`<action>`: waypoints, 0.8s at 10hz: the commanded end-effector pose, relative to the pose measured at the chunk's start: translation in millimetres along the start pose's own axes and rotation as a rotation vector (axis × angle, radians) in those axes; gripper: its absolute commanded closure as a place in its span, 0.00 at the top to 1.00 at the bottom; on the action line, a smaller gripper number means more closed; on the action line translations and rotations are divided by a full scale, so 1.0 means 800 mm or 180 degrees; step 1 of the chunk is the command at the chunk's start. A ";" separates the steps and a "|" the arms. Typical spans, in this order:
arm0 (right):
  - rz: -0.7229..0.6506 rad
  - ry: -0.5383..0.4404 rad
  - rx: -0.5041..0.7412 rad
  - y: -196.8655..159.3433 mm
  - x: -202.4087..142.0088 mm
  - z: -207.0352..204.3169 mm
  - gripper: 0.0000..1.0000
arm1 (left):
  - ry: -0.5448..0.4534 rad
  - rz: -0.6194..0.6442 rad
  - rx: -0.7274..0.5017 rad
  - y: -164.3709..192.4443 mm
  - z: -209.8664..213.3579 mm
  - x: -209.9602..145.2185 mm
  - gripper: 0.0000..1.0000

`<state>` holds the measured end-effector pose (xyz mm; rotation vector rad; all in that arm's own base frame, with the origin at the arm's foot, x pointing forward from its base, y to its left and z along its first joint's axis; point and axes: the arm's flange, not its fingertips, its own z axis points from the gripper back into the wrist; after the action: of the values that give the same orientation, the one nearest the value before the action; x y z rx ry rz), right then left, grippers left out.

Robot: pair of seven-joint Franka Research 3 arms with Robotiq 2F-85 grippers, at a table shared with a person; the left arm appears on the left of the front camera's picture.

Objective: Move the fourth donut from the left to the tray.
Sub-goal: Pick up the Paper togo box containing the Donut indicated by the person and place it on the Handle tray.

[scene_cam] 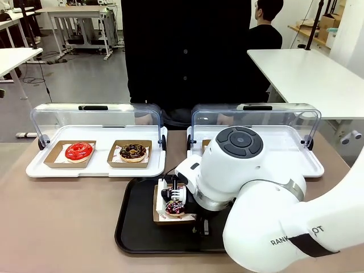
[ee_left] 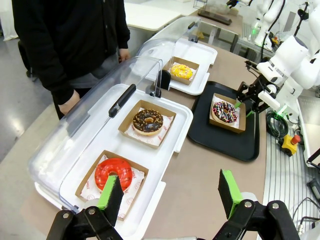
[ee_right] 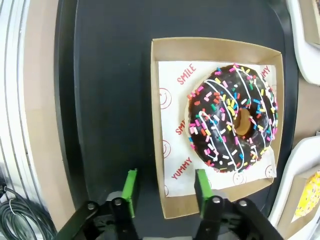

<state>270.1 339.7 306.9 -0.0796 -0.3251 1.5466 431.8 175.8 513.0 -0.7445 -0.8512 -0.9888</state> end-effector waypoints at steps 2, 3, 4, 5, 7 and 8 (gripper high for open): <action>0.0025 -0.0111 0.0140 0.068 -0.104 0.078 1.00 | 0.0005 0.0001 -0.0032 -0.002 0.000 0.001 1.00; 0.0046 -0.0108 0.0105 0.067 -0.104 0.091 1.00 | 0.0005 0.0001 -0.0032 -0.002 0.000 0.001 1.00; 0.0056 -0.0106 0.0115 0.067 -0.103 0.100 1.00 | 0.0005 0.0001 -0.0032 -0.002 0.000 0.001 1.00; 0.0059 -0.0109 0.0123 0.065 -0.104 0.103 1.00 | 0.0005 0.0001 -0.0032 -0.002 0.000 0.001 1.00; 0.0056 -0.0148 0.0172 0.059 -0.107 0.106 1.00 | 0.0005 0.0001 -0.0032 -0.002 0.000 0.001 1.00; 0.0109 -0.0222 0.0287 0.057 -0.107 0.106 1.00 | 0.0005 0.0001 -0.0032 -0.002 0.000 0.001 1.00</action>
<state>255.3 315.1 397.4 -0.0381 -0.3144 1.5618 431.8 176.0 513.0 -0.7443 -0.8514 -0.9884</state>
